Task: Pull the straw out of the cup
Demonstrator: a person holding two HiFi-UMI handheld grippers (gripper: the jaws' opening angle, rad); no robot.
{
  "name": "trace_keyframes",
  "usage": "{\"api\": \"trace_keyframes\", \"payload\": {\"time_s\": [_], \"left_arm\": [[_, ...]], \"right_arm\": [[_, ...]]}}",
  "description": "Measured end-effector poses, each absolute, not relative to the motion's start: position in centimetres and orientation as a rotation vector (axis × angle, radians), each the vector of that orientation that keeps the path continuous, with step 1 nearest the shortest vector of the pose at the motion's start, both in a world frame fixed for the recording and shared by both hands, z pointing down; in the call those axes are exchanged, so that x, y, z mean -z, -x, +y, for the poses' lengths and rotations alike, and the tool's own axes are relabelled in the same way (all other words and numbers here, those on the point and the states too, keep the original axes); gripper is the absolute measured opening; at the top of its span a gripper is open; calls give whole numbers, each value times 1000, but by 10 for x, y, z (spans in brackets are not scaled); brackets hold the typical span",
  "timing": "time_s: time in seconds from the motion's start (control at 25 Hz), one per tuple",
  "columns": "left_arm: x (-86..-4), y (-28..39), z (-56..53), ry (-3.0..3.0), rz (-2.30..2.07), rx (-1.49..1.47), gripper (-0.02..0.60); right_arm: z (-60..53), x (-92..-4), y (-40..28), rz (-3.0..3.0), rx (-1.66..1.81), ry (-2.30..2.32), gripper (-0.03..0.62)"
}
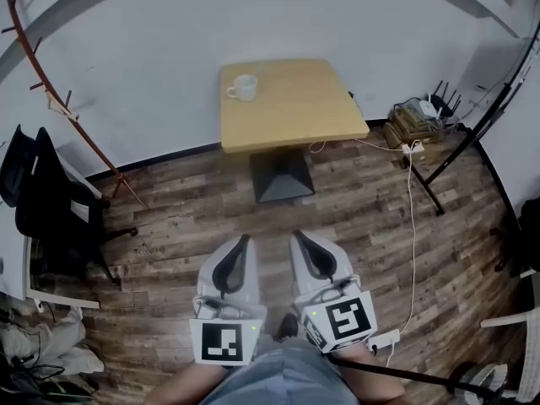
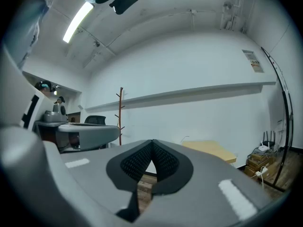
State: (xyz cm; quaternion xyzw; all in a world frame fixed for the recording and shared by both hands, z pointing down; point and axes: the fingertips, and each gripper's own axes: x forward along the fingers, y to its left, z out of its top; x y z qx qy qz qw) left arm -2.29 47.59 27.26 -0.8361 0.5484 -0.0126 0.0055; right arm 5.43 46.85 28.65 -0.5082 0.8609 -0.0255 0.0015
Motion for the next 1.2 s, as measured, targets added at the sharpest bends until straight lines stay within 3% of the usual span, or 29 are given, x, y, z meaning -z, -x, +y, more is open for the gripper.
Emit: {"api": "trace_keyframes", "payload": {"time_s": [0.6, 1.2], "left_arm": [[-291, -3, 453, 2620, 1764, 106, 18], [-299, 54, 306, 2684, 1747, 40, 18]], "right_arm": [[452, -314, -92, 2705, 183, 1625, 7], [302, -318, -24, 2754, 182, 1623, 8]]}}
